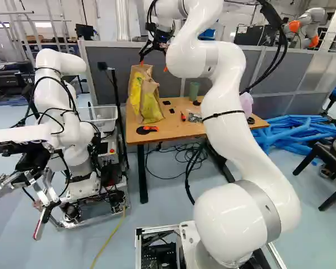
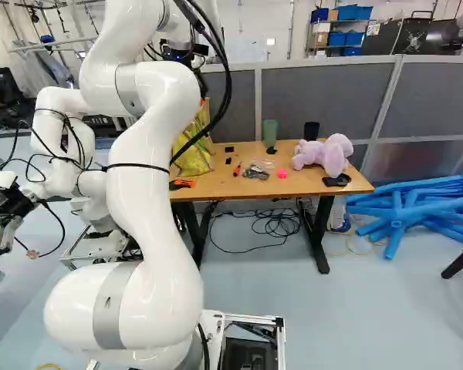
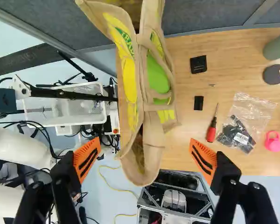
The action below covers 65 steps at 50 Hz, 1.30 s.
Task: Pick up the bag on the ground and place it on the table
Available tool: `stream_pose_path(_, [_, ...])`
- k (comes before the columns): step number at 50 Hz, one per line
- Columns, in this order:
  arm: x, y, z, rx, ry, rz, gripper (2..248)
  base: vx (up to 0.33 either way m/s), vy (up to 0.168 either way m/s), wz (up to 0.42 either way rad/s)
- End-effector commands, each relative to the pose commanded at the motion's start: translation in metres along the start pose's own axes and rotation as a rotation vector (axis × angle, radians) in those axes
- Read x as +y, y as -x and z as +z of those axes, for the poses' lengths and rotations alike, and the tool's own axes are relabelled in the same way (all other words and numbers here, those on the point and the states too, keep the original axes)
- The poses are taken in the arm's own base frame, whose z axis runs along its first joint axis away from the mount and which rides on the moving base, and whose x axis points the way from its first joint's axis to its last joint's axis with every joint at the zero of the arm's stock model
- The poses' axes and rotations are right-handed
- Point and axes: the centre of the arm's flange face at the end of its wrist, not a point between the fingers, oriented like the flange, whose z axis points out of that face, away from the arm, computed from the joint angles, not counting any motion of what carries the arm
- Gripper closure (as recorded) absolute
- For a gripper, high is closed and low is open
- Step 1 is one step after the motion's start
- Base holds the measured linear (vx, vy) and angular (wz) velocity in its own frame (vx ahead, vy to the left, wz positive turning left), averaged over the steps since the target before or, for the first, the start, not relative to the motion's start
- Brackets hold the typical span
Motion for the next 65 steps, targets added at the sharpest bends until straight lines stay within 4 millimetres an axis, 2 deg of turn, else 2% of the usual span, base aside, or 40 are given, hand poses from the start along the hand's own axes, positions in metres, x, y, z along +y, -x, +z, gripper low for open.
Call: stream_pose_path(65, [0.0000,0.0000,0.0000,0.000,0.000,0.000,3,-0.118,-0.060,0.021])
